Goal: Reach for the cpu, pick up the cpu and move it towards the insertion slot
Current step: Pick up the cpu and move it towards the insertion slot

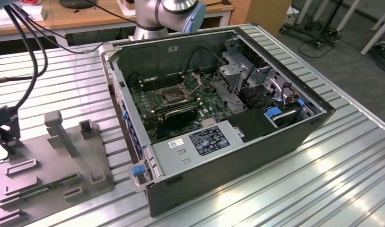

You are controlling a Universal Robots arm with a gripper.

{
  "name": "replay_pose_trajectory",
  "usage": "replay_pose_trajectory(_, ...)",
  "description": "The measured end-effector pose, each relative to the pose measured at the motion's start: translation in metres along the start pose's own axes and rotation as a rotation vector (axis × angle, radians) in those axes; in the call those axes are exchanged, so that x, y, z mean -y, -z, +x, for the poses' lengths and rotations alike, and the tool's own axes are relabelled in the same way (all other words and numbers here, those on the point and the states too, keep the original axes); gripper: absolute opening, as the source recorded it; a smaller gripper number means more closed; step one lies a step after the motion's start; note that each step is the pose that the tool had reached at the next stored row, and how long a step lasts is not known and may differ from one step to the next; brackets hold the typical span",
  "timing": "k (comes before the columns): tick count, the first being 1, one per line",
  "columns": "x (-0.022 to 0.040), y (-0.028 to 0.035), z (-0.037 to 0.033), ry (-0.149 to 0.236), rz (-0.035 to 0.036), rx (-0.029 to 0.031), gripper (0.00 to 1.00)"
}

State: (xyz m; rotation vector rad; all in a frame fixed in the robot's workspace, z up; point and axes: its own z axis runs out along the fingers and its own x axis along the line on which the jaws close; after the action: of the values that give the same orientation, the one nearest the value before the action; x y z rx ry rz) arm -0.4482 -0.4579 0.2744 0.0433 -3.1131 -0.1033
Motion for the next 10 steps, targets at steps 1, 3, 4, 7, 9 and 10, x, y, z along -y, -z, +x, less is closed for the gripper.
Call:
replay_pose_trajectory(1, -0.0001, 0.0012, 0.0001, 0.000, -0.0001, 0.0001, 0.55)
replay_pose_trajectory(3, -0.0002, 0.0028, 0.0001, 0.000, 0.0000, 0.0000, 0.55)
replay_pose_trajectory(4, -0.0003, 0.0037, 0.0001, 0.000, 0.0000, 0.0000, 0.55)
replay_pose_trajectory(7, -0.0005, 0.0075, 0.0002, 0.000, 0.0000, 0.0000, 0.55)
replay_pose_trajectory(9, -0.0007, 0.0103, 0.0003, 0.000, 0.0000, 0.0000, 0.55)
replay_pose_trajectory(10, -0.0008, 0.0118, 0.0003, 0.000, 0.0001, 0.0001, 0.55)
